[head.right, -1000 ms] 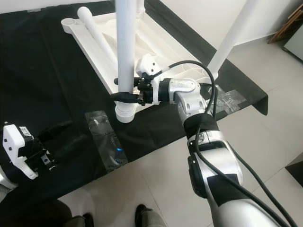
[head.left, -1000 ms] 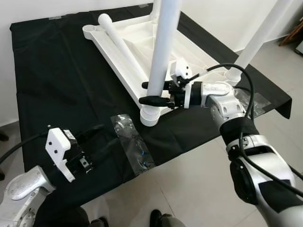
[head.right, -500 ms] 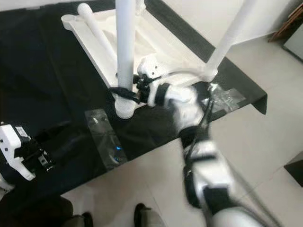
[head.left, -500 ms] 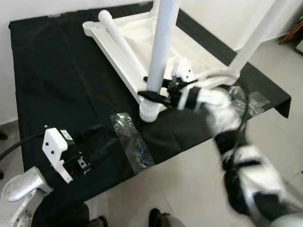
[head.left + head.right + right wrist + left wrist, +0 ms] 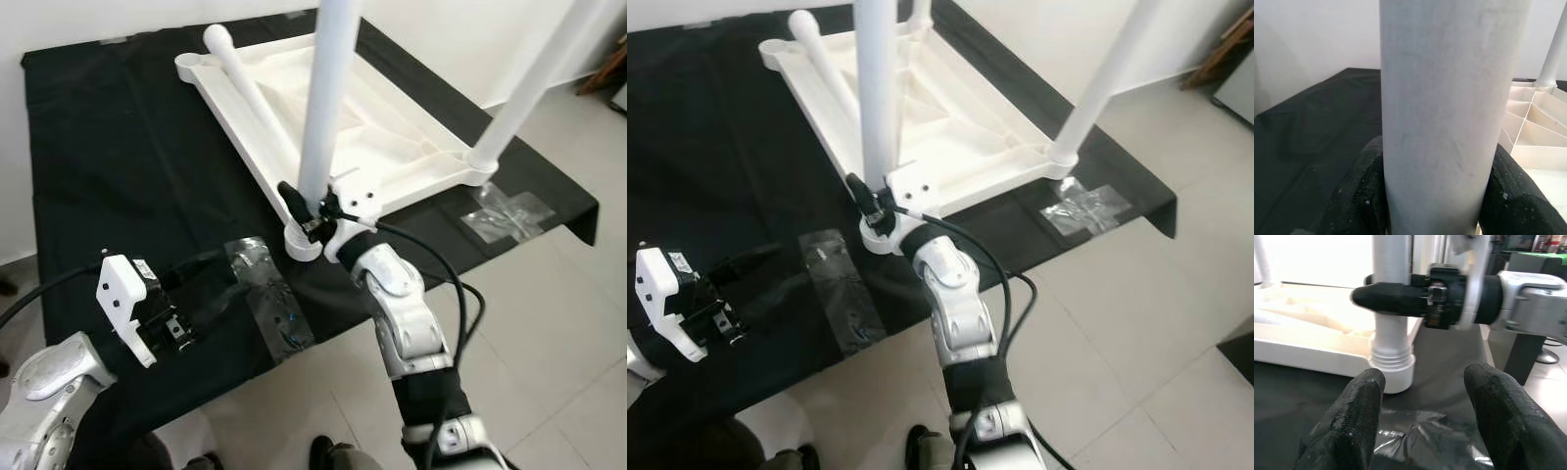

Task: Building children table

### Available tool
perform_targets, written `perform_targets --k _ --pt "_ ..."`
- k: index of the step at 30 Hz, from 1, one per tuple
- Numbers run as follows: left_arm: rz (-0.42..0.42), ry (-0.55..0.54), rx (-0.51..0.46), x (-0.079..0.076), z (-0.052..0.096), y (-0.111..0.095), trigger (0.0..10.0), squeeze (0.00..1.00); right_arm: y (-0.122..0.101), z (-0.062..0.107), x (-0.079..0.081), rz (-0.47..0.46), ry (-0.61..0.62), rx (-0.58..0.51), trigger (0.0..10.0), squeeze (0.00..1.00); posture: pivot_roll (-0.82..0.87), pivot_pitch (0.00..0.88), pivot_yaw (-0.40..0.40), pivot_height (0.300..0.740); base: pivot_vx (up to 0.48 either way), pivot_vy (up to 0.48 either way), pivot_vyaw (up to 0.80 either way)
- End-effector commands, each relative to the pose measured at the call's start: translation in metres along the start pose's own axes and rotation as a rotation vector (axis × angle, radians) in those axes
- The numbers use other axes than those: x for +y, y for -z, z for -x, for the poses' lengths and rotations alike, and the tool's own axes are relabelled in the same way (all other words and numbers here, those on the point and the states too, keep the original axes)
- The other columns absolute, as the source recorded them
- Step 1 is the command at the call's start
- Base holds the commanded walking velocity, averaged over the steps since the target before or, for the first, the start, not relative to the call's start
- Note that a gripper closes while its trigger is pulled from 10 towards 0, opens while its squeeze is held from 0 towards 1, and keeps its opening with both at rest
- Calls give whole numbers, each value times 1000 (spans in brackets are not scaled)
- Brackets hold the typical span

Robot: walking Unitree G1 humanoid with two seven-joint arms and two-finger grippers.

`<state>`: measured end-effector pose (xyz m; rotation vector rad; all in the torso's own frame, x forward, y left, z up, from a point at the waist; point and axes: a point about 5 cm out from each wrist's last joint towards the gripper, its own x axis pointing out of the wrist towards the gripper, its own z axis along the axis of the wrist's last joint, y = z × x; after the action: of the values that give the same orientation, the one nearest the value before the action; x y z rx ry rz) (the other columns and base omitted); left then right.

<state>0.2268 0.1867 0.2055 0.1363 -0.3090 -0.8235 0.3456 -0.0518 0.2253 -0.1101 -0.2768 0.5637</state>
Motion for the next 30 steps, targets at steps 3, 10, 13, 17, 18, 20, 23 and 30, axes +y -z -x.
perform_targets --k 3,10,13,17,18,20,23,30 --pt "18 -3 10 -4 1 7 10000 0 25 10 -7 -15 17 180 10000 1000 59 218 -110 740 0 0 0" --pt "15 -3 5 -5 1 5 10000 0 -23 3 -9 80 -498 -20 10000 0 89 230 -104 740 0 0 0" --pt "10 -7 11 -6 2 5 10000 0 -28 5 -16 165 -638 -22 10000 0 99 241 -108 740 0 0 0" --pt "1 -25 21 -5 8 2 10000 0 -35 1 -34 227 -759 6 10000 0 111 262 -118 740 0 0 0" --pt "-4 -33 26 -5 10 1 10000 0 -37 -1 -40 230 -785 29 10000 0 113 266 -119 740 0 0 0" --pt "-5 -35 26 -5 10 1 10000 0 -37 -2 -40 230 -789 35 10000 0 113 266 -119 740 0 0 0" --pt "-12 -48 41 -4 15 0 10000 0 -41 -5 -48 210 -827 56 10000 0 132 295 -123 740 0 0 0" --pt "-58 -108 85 6 32 -6 10000 0 -49 -20 -59 224 -833 80 0 0 146 327 -128 740 0 0 0"
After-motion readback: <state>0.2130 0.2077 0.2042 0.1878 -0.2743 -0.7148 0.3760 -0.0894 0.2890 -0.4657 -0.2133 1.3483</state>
